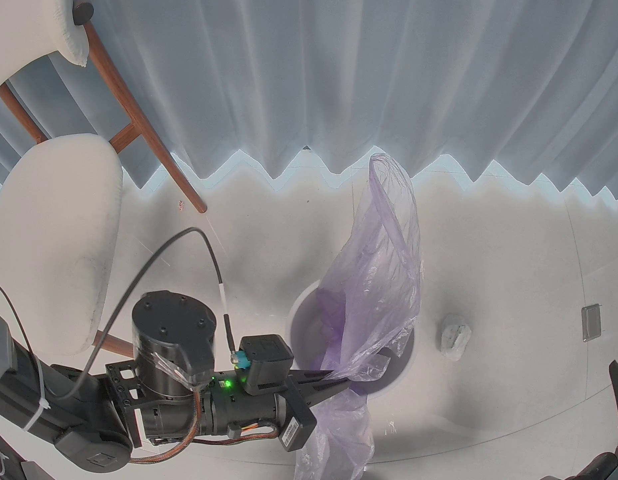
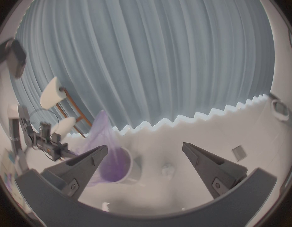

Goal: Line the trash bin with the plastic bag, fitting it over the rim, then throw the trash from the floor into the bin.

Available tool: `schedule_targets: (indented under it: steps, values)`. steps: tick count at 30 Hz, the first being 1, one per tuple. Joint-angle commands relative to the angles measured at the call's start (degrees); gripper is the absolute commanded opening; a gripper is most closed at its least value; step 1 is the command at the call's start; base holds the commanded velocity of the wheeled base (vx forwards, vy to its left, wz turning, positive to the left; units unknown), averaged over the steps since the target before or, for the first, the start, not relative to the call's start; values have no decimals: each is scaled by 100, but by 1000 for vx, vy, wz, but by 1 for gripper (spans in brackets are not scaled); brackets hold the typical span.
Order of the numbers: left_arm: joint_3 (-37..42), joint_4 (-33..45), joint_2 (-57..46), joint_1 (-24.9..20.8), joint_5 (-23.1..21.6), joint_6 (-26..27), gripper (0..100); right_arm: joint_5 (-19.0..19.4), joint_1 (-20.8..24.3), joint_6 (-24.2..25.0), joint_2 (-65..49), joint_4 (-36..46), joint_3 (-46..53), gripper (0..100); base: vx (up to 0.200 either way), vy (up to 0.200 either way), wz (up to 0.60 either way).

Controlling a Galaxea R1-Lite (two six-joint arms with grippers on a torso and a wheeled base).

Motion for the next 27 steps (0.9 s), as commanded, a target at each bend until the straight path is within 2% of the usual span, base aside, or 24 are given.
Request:
schedule_targets:
  steps: [1,4,8,12,18,27]
  values:
    - [249,-71,-258,49,-33,6,0,191,1546,1623,3109,-134,-1508,100,0,0,0]
    - [231,-71,-240,41,-41,6,0,235,1616,1694,3706,-204,-1693,100,0,0,0]
    - [214,-71,-196,-65,-68,23,0,481,1651,1623,4937,-801,-2071,100,0,0,0]
    - [205,-71,-117,-109,-59,32,0,463,1660,1421,5701,-1478,-2176,100,0,0,0]
    - [205,-71,-12,-118,-68,182,0,472,1677,1105,6440,-2164,-2308,100,0,0,0]
    - [205,-71,6,-144,-68,182,0,463,2003,1087,7011,-2252,-3011,100,0,0,0]
